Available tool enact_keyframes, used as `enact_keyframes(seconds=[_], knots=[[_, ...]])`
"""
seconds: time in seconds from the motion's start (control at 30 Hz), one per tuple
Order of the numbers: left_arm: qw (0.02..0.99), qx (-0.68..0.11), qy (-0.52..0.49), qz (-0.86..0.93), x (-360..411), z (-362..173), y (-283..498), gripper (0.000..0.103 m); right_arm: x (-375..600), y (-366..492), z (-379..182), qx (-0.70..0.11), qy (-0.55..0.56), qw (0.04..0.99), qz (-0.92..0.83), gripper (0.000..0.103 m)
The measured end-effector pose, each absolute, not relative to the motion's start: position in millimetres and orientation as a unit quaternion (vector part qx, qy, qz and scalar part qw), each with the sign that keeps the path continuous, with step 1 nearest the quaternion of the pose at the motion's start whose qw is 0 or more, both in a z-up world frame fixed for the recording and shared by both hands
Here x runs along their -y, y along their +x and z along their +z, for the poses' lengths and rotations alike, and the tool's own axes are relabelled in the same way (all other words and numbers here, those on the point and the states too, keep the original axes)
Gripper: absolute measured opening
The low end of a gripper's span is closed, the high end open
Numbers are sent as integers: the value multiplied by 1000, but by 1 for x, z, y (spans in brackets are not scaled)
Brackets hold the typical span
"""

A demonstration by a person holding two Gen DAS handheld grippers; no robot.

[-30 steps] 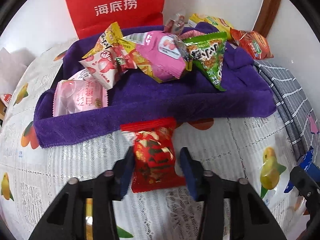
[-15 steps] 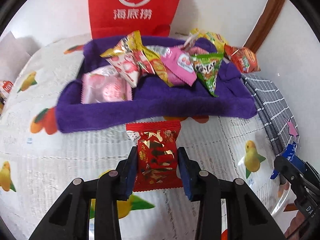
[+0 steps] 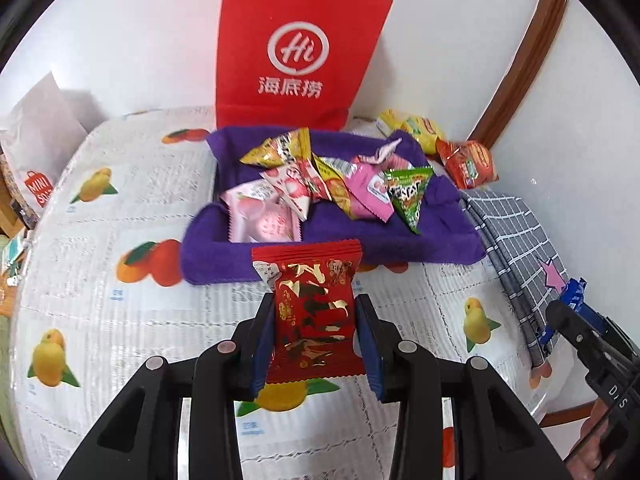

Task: Organize snacks
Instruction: 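Lift and carry the blue and red-gold packets toward the purple towel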

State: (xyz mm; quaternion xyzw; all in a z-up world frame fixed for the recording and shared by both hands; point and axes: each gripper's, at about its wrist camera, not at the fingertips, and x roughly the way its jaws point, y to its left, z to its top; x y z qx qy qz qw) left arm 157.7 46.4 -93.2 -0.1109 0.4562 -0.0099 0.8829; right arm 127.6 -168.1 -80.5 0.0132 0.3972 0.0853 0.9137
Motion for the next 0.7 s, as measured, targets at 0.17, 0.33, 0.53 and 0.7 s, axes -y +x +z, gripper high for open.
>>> enact_keyframes(seconds=[0.17, 0.33, 0.53, 0.7], knots=[[891, -441, -106, -8, -55, -77, 145, 36, 162, 120, -72, -392, 21, 915, 92, 57], [900, -424, -102, -4, -59, -61, 134, 36, 157, 111, -64, -382, 21, 919, 96, 57], [910, -404, -96, -3, -59, -42, 121, 36, 155, 100, -51, -367, 21, 925, 99, 57], [915, -393, -96, -11, -56, -32, 111, 36, 154, 91, -41, -353, 18, 930, 101, 57]])
